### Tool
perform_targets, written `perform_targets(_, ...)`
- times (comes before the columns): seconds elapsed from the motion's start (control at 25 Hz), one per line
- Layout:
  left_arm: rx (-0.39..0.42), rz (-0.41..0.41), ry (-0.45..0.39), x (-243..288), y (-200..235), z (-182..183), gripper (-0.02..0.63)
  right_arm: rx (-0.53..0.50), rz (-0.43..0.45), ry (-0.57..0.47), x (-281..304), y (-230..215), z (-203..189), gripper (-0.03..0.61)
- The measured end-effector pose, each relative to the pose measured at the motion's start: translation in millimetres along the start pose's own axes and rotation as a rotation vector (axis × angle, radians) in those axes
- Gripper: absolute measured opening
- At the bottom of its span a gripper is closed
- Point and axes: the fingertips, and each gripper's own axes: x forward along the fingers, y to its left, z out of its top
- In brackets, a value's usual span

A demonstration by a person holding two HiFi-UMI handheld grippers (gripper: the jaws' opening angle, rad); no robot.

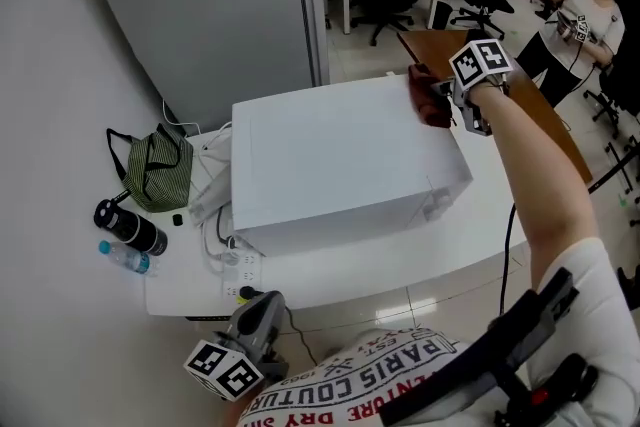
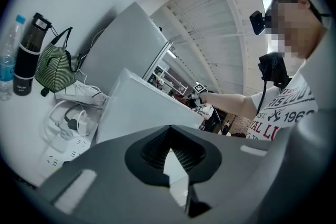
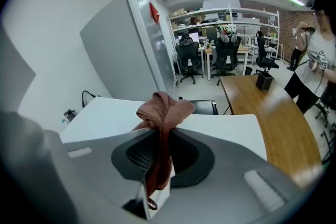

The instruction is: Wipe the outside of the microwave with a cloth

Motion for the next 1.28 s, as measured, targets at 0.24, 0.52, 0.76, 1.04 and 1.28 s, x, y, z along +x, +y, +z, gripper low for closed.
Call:
perform_targets(0.24, 0.011, -0.009, 0.012, 2.8, -8.8, -0.4, 0.005, 0.001, 0.055, -0.102, -9.4, 12.4, 5.3, 0.043)
perform_targets(0.52, 0.040, -0.052, 0.005, -1.3, -16.5, 7.3, 0.005, -0.104, 0.305, -0.471, -94.4, 105.8, 21.5, 0.044)
perform_targets(0.76, 0.073, -0.145, 0.015, -3.9, -33.4, 10.9, 0.005, -0.270, 0.419, -0.689, -180.2, 206.4, -50.0, 0.044)
perform_targets(1.04, 0.130, -0.272, 0.042, -9.1, -58.1, 10.2, 0.005, -0.321, 0.384, -0.734, -208.9, 269.0, -201.0, 0.044)
perform_targets(1.28, 0.147, -0.393, 0.081, -9.2, -97.8, -15.8, 0.005, -0.191, 0.402, -0.677, -186.3, 274.8, -296.1, 0.044)
